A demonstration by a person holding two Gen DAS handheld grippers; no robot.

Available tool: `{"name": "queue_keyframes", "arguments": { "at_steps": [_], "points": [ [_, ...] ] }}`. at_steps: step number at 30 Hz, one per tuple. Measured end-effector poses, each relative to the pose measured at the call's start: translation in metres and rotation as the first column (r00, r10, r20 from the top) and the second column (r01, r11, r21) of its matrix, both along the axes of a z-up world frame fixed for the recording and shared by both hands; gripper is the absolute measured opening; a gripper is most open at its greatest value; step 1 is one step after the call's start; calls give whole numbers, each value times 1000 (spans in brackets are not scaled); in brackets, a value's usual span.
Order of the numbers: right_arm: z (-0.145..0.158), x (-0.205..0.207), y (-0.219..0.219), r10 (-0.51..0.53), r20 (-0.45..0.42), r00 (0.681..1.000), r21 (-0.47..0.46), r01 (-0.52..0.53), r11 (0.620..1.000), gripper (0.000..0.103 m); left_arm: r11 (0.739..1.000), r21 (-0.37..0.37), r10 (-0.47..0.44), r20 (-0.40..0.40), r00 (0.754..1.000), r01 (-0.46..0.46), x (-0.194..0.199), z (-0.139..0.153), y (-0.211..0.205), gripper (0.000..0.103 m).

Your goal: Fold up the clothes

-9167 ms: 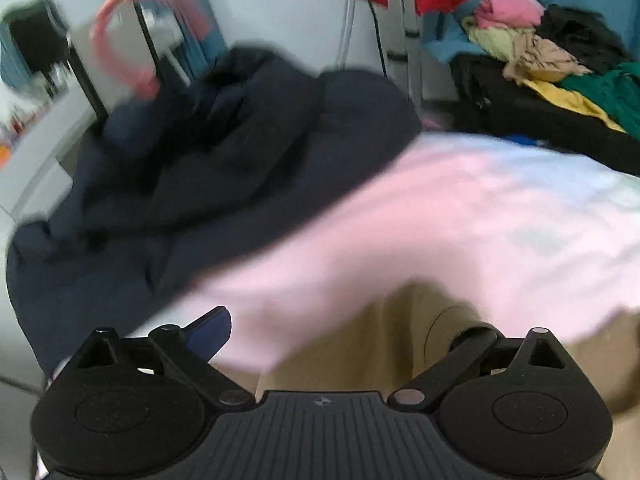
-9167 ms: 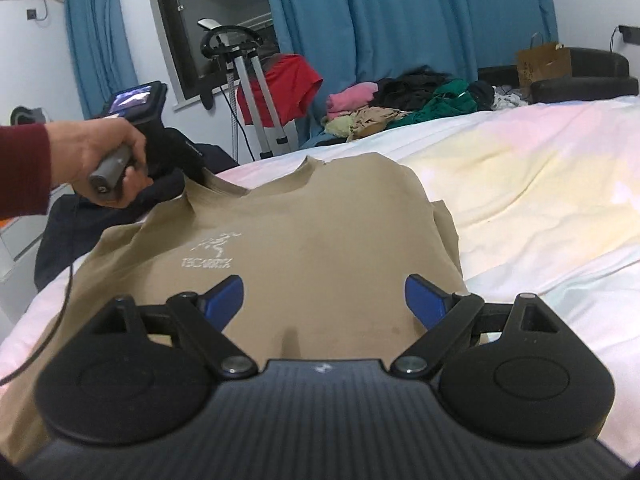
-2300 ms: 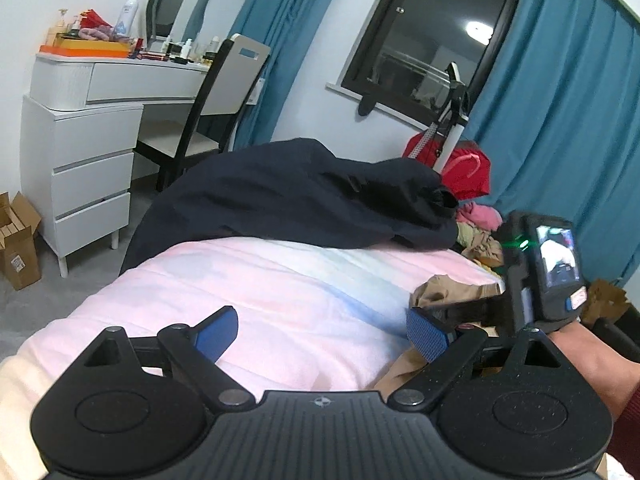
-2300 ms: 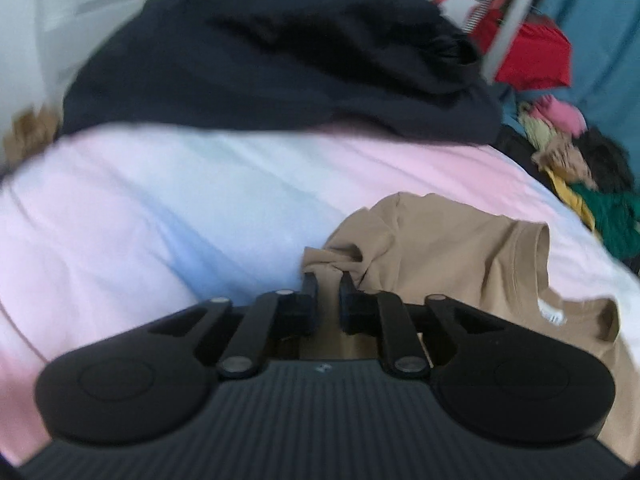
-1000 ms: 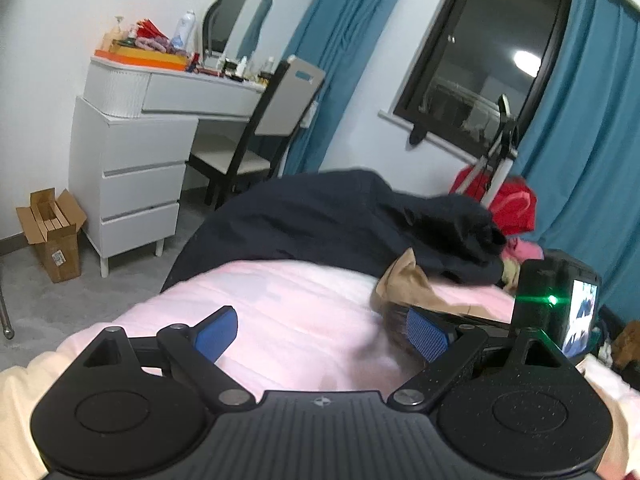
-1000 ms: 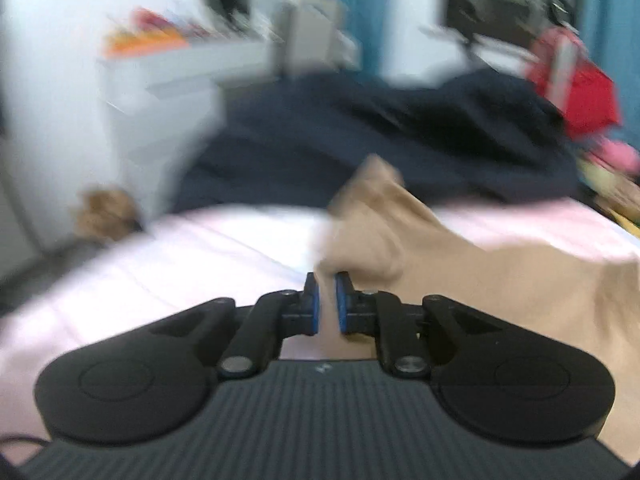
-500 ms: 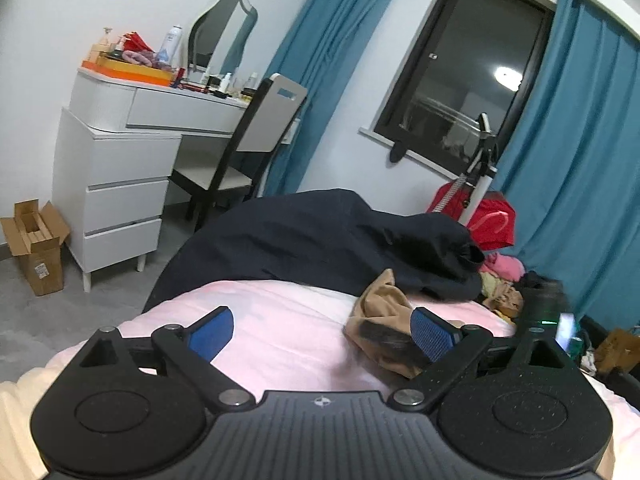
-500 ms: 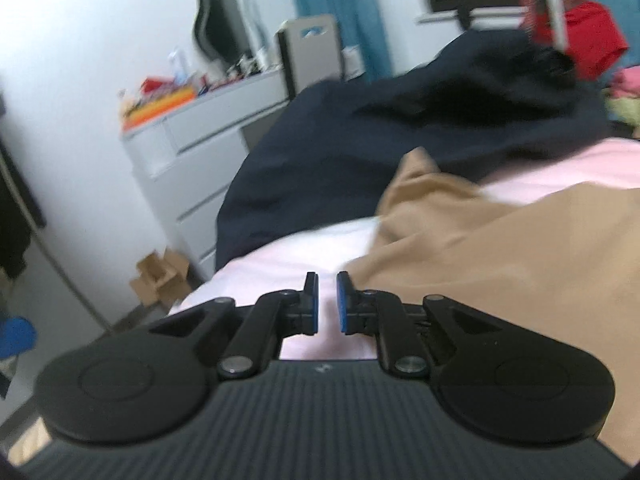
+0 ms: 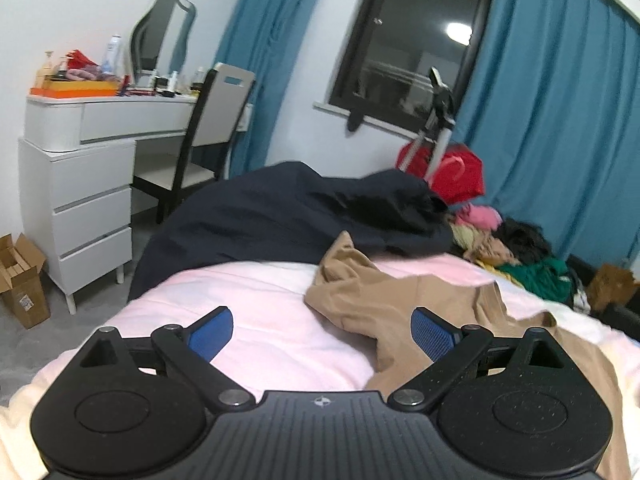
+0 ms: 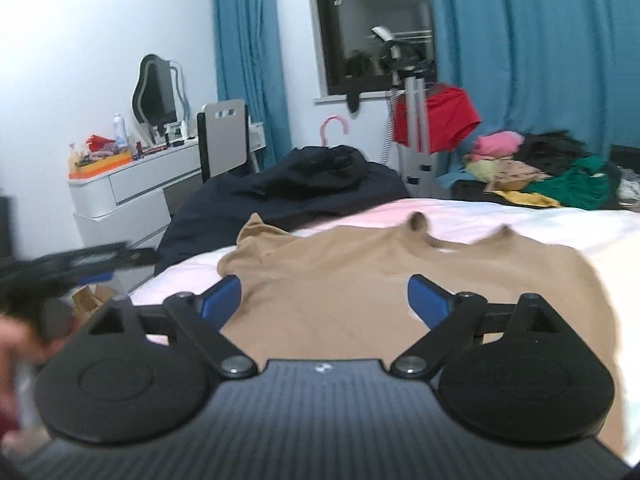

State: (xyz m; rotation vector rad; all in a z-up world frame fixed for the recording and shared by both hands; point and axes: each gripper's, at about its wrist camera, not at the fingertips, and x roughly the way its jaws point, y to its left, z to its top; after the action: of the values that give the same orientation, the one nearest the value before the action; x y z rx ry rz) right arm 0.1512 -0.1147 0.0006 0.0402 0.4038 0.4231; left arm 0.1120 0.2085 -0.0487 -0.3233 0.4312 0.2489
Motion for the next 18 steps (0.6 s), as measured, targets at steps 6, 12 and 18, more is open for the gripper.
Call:
{"name": "queue_keyframes", "arguments": {
  "at_steps": [6, 12, 18],
  "points": [
    [-12, -62, -64, -130, 61, 990, 4, 130, 991, 92, 996, 70, -50, -50, 998, 53, 15, 1, -25, 97],
    [-49, -30, -153, -307, -179, 935, 237, 344, 909, 91, 989, 39, -137, -81, 987, 141, -7, 7, -55, 97],
    [-114, 41, -258, -355, -495, 793, 493, 592, 637, 62, 982, 55, -178, -86, 980, 183, -26, 10, -86, 98]
  ]
}}
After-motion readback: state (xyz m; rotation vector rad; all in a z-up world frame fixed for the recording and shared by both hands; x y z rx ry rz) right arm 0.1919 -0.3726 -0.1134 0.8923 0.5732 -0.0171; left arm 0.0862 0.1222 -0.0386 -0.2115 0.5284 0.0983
